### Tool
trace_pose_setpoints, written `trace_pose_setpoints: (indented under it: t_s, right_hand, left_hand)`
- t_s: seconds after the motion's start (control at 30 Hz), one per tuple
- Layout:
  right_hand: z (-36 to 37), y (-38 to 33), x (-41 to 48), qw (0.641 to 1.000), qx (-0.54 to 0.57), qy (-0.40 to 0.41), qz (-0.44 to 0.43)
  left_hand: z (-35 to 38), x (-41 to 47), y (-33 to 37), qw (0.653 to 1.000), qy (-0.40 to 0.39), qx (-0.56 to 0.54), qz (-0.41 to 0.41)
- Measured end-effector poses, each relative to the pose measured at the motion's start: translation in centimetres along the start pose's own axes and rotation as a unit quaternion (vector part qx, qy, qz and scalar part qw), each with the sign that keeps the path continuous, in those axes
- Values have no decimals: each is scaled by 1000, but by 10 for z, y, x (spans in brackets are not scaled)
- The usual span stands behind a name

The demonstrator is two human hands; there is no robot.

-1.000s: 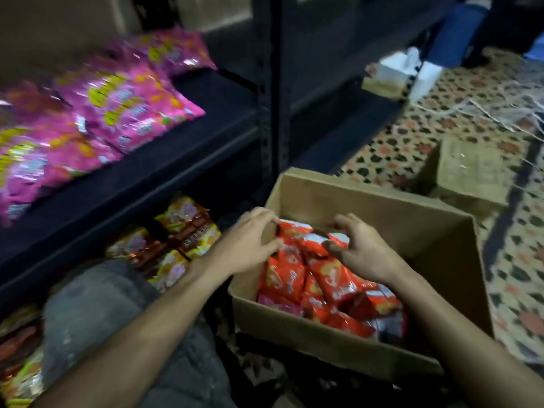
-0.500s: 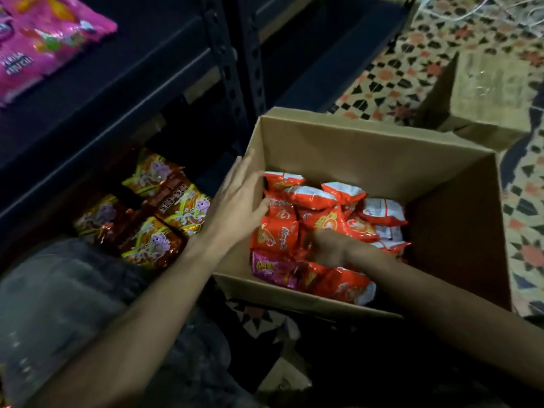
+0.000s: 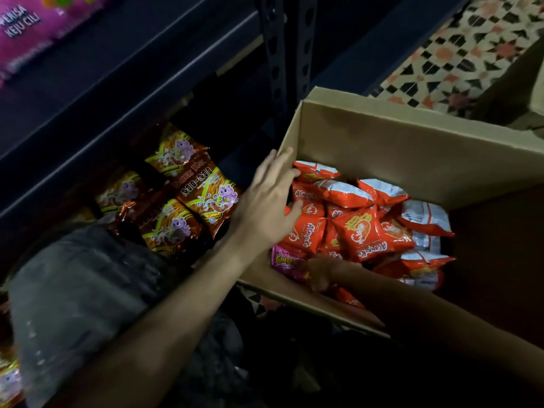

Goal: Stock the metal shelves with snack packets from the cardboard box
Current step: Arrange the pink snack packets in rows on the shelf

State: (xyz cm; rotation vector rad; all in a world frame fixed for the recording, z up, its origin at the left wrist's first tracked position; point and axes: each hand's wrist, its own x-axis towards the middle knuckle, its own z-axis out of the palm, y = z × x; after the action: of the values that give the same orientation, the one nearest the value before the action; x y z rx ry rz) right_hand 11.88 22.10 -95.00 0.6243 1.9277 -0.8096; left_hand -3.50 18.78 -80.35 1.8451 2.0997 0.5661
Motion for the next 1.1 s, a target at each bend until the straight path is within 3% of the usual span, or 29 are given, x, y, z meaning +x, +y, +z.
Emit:
trace_pose_setpoints:
  t_s: [0.4, 0.63, 0.8, 0.97, 1.1]
  right_hand:
    - [-9, 9, -33, 985, 78, 153, -26]
    - [-32, 8, -88, 953, 99, 276, -81]
    - [-49, 7, -135, 896, 164, 394, -124]
    - [-74, -13, -192, 805, 201, 530, -177]
    - [-99, -29, -238, 754, 228, 577, -217]
  left_hand:
    - [4, -2, 0, 1000, 15, 13, -8]
    - [-3, -4, -1, 997, -1, -64, -30]
    - [-24, -5, 7, 984, -12, -166, -61]
    - [-68, -15, 19, 978, 43, -198, -51]
    - [-113, -23, 31, 972, 84, -219, -29]
